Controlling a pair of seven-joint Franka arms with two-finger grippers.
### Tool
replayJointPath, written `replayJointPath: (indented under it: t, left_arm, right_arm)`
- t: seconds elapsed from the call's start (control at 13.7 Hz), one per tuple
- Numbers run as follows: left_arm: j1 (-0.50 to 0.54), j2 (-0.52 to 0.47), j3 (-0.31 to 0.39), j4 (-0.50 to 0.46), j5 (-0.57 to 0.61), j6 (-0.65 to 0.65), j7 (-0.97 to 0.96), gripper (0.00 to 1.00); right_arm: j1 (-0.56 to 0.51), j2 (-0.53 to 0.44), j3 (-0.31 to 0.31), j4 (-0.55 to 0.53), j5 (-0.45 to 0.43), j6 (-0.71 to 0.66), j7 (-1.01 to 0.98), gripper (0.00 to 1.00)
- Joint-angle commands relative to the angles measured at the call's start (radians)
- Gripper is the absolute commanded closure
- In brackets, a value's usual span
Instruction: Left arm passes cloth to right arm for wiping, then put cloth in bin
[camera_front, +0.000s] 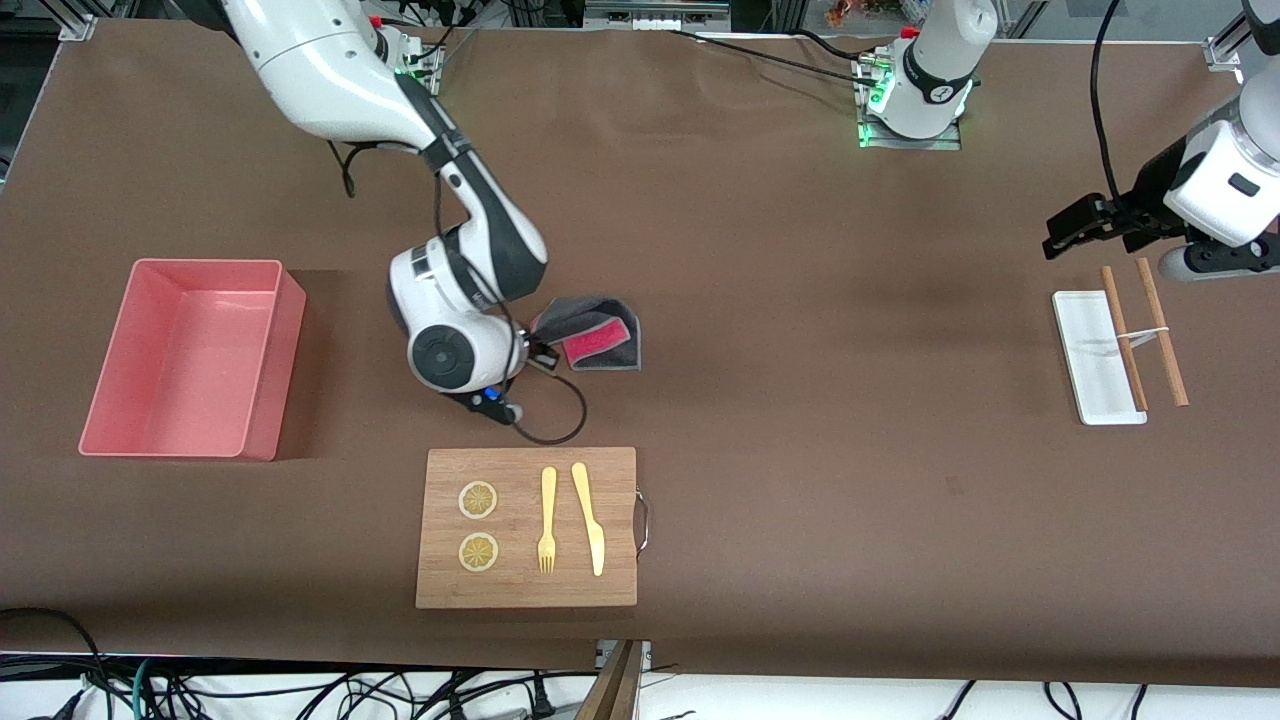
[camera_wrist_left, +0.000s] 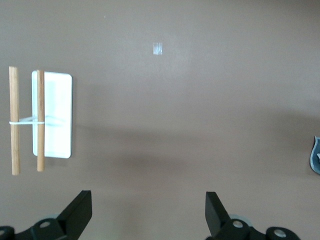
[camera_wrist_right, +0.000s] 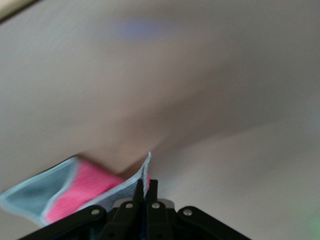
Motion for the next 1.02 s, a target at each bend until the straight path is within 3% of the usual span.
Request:
replayJointPath:
  t: [0.0,0.22,0.8,0.95]
  left_arm:
    - [0.013,0.070,-0.009,0.137,0.017,-0.024,0.030,0.00]
    - [0.067,0.085,-0.009,0.151,0.017,-0.059,0.170,0.00]
    - [0.070,0.058,-0.025,0.107,0.017,-0.107,0.101,0.00]
    - [0.070,0.064,-0.025,0.117,0.014,-0.104,0.099,0.00]
  right_arm:
    - [-0.036,-0.018,-0.024,-0.037,-0.028,-0.016,-0.115,1.00]
    - [-0.036,-0.033,-0.106,-0.036,-0.065,-0.101,-0.233,1.00]
    - [-0.042,-0.055,-0.364,-0.036,-0.065,-0.192,-0.659,1.00]
    - [-0.060,-0.053,-0.377,-0.034,-0.064,-0.186,-0.721,1.00]
